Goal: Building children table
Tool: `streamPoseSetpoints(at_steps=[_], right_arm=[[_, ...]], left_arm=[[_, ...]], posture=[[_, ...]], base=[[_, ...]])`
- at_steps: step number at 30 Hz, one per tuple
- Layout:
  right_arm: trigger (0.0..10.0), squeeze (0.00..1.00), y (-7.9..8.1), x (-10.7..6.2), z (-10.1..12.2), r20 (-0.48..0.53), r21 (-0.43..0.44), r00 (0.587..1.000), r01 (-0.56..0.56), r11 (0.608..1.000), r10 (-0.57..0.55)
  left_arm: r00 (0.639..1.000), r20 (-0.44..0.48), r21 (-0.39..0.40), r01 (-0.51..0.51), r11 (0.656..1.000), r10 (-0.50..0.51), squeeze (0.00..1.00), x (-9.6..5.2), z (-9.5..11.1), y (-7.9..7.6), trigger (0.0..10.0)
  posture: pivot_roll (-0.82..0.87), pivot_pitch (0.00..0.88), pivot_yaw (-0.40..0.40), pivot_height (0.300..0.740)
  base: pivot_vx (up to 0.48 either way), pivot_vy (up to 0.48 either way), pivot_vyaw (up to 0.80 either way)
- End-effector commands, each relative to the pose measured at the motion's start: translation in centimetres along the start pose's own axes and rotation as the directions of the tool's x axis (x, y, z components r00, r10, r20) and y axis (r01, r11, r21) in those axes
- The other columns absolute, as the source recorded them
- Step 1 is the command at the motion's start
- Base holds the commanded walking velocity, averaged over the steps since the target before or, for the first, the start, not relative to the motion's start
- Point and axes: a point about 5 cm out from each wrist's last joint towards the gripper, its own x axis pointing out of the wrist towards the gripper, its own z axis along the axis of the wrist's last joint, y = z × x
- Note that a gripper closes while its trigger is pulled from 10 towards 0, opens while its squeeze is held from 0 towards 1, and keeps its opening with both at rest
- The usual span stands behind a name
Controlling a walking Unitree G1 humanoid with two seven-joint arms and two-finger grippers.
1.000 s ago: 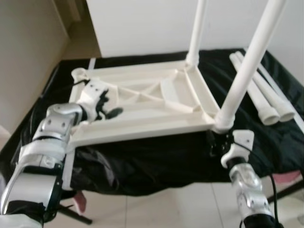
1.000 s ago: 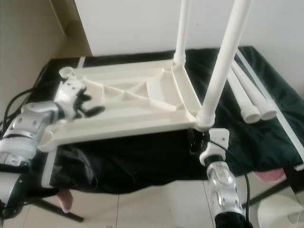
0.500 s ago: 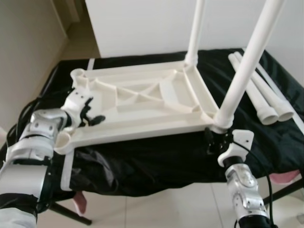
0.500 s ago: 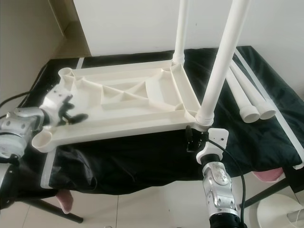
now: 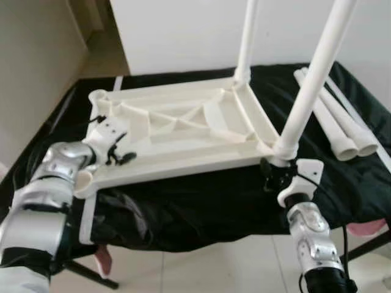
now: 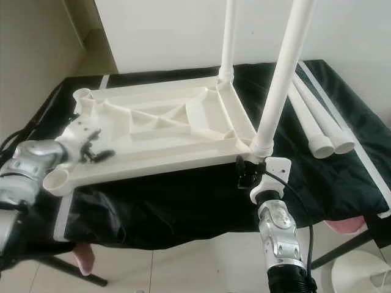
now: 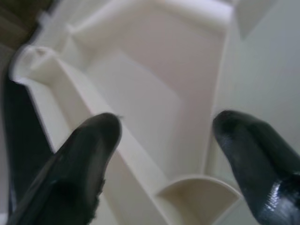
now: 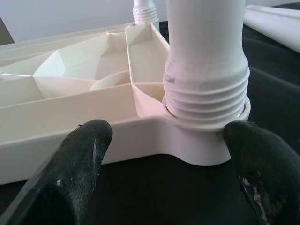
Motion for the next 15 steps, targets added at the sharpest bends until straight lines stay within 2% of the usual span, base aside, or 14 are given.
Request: streamPoseSetpoints(at_steps=[1, 3, 6, 8, 10, 11, 12, 13, 15], right_arm=[[10.0, 0.00, 0.5, 0.7, 0.3, -0.001, -0.003, 0.999, -0.034, 0.999, 0.034], [10.0, 0.00, 0.2, 1.3, 0.5, -0.001, -0.008, 1.000, -0.025, 1.000, 0.025], [10.0, 0.00, 0.1, 1.4, 0.6, -0.002, -0.009, 1.000, -0.022, 1.000, 0.022], [10.0, 0.00, -0.1, 1.9, 0.9, -0.001, -0.011, 1.000, -0.020, 1.000, 0.020], [10.0, 0.00, -0.2, 2.5, 0.7, -0.028, -0.025, 1.000, -0.014, 1.000, 0.013], [10.0, 0.00, -0.3, 2.7, 0.6, -0.043, -0.033, 0.999, -0.010, 0.999, 0.009], [10.0, 0.00, -0.3, 2.7, 0.6, -0.043, -0.033, 0.999, -0.010, 0.999, 0.009], [10.0, 0.00, -0.4, 2.8, 0.3, -0.063, -0.038, 0.998, -0.003, 0.999, 0.001], [10.0, 0.00, -0.4, 2.9, -0.1, -0.093, -0.032, 0.996, -0.005, 0.999, 0.002]], left_arm=[[0.984, -0.046, 0.060, 0.175, 0.983, -0.173, 0.00, 0.3, -1.4, -2.9, 10.0], [0.938, -0.057, 0.113, 0.347, 0.931, -0.342, 0.00, 0.0, -2.0, -4.9, 10.0], [0.923, -0.063, 0.126, 0.385, 0.914, -0.380, 0.00, -0.1, -2.2, -5.3, 10.0], [0.865, -0.076, 0.116, 0.503, 0.857, -0.497, 0.00, -0.5, -2.7, -6.9, 10.0], [0.764, -0.072, 0.111, 0.645, 0.756, -0.641, 0.00, -1.3, -3.2, -9.1, 10.0], [0.737, -0.069, 0.115, 0.675, 0.729, -0.672, 0.00, -1.6, -3.2, -9.7, 10.0], [0.737, -0.069, 0.115, 0.675, 0.729, -0.672, 0.00, -1.6, -3.2, -9.7, 10.0], [0.710, -0.067, 0.121, 0.703, 0.701, -0.701, 0.00, -1.8, -3.2, -10.2, 10.0], [0.692, -0.061, 0.137, 0.719, 0.681, -0.719, 0.00, -2.2, -3.1, -11.1, 10.0]], posture=[[-0.06, 0.058, 0.050, 0.740], [-0.05, 0.060, 0.052, 0.740], [-0.05, 0.060, 0.051, 0.740], [-0.05, 0.062, 0.050, 0.740], [-0.05, 0.061, 0.044, 0.740], [-0.04, 0.060, 0.042, 0.740], [-0.04, 0.060, 0.042, 0.740], [-0.04, 0.060, 0.040, 0.740], [-0.04, 0.059, 0.037, 0.740]], base=[[0.000, 0.000, 0.00], [0.000, 0.000, 0.00], [0.000, 0.000, 0.00], [0.000, 0.000, 0.00], [0.000, 0.000, 0.00], [0.000, 0.000, 0.00], [0.000, 0.000, 0.00], [0.000, 0.000, 0.00], [0.000, 0.000, 0.00]])
